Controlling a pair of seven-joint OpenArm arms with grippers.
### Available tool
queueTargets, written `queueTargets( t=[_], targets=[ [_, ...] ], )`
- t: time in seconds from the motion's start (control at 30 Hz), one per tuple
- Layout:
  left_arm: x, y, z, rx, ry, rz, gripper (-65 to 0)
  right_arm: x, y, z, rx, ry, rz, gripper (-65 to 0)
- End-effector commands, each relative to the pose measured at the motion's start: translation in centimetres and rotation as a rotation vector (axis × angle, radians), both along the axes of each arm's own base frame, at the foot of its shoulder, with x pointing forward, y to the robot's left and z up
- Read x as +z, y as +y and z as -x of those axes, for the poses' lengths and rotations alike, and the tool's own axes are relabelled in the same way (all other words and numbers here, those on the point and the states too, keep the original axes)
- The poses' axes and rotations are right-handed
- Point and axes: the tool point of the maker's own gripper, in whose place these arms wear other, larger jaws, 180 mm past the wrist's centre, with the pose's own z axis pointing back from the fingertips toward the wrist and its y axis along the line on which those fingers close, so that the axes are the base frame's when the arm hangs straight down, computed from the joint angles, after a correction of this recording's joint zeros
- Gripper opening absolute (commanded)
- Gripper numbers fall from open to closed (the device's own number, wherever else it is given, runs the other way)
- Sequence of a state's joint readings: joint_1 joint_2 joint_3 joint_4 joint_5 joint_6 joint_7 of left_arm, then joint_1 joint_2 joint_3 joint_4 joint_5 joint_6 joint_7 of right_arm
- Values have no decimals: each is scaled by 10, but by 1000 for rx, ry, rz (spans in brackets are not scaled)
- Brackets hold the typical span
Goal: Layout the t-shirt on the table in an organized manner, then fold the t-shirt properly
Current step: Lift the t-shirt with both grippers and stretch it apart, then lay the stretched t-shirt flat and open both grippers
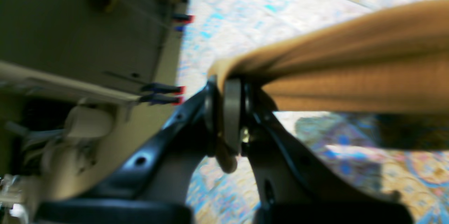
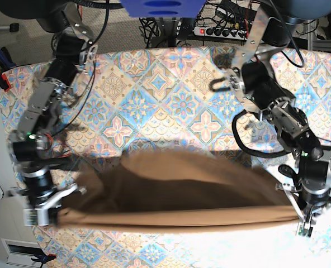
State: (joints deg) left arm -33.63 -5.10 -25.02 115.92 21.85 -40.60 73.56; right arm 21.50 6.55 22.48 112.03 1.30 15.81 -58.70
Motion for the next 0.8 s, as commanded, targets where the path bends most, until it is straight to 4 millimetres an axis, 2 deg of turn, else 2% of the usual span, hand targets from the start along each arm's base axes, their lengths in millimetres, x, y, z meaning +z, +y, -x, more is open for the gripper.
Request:
queueTargets(
  t=[0.0,0.2,0.4,0.57,0.67,0.77],
  targets=[
    [11,25,13,106,-15,-19,-650,10,-10,4,-35,-44,16,-650],
    [-12,35,26,147,28,17,-650,-3,-20,19,-43,-119,13,-650],
    [-36,30,31,107,57,3,-650,-11,3,42,26,-302,-35,-650],
    [-63,13,31,16,12,33,-650,-11,21,69,68,-465,-84,-650],
    [-66,12,31,7,-30,60,-650,-11,22,72,68,-481,-94,-650],
    [-66,11,30,3,-30,59,-650,-9,21,63,63,-457,-94,-650]
  ],
)
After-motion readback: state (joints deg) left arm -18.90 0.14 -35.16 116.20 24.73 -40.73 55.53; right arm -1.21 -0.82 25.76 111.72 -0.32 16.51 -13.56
